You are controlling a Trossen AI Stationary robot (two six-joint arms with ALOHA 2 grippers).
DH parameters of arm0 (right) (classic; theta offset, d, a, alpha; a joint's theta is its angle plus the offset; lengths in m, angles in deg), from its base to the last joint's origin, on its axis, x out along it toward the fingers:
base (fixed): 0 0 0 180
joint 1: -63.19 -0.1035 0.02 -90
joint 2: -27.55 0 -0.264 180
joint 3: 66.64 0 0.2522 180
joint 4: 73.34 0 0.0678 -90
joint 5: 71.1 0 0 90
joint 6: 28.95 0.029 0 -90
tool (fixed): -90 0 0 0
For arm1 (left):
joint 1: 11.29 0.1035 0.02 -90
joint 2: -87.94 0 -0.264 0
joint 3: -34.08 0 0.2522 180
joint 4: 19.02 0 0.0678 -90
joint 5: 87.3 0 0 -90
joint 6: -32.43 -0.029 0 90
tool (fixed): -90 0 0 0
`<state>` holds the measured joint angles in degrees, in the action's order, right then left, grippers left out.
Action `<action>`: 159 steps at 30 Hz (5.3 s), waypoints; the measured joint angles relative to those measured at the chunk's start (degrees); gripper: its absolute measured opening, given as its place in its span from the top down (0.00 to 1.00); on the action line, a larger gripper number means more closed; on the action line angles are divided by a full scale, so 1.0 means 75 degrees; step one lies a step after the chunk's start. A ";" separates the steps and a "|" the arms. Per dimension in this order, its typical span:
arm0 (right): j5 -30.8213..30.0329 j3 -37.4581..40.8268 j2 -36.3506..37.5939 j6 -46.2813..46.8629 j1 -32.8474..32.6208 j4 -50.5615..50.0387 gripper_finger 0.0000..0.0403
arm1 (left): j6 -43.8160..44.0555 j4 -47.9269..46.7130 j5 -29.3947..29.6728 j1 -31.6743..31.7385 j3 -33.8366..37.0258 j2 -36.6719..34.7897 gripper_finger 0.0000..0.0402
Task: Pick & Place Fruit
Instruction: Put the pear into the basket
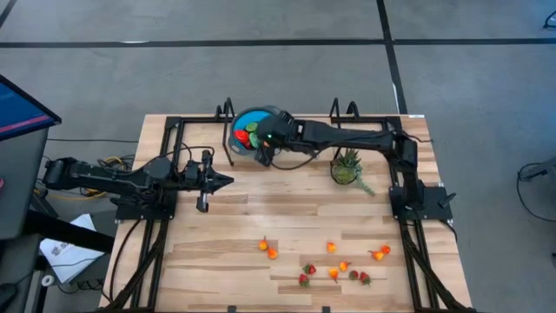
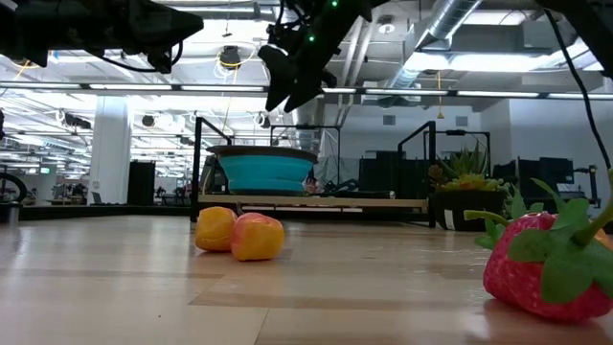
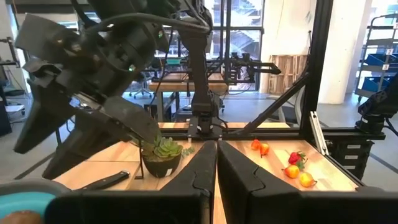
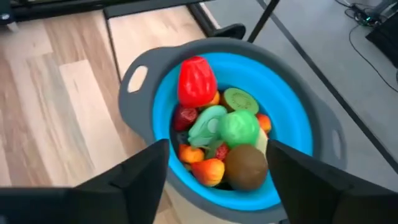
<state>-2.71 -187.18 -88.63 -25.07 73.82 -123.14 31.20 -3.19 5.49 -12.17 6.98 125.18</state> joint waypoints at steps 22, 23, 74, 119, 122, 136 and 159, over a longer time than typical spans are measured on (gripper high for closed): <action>0.0431 0.1459 -0.0012 -0.0328 -0.0425 0.1984 0.96 | 0.0003 0.0003 0.0003 0.0000 0.0000 0.0000 0.98; 0.0550 0.1591 -0.0009 -0.0360 -0.0422 0.2219 0.95 | 0.0003 0.0003 0.0003 0.0000 0.0000 0.0000 0.98; 0.3020 0.6733 0.2774 -0.0764 -0.0288 0.7888 1.00 | 0.0025 0.0015 0.0003 -0.0003 0.0000 -0.0001 0.98; 0.1860 0.9025 0.7944 -0.1008 -0.2067 0.4776 1.00 | -0.0003 0.0070 0.0608 0.0000 0.0000 0.0000 0.98; 0.1804 0.9025 0.7944 -0.1174 -0.2192 0.4985 1.00 | -0.0003 0.0070 0.0629 -0.0002 0.0000 -0.0003 0.98; 0.1635 0.9020 0.7036 -0.1326 -0.2112 0.5764 1.00 | 0.0017 0.0067 0.0626 0.0000 0.0000 0.0000 0.98; 0.1679 0.9025 0.6913 -0.1376 -0.2165 0.5085 1.00 | -0.0060 0.0067 0.0615 -0.0001 0.0000 0.0000 0.98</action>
<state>9.88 -119.49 -36.79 -35.38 57.58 -85.00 30.75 -2.69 10.10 -12.18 6.98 125.18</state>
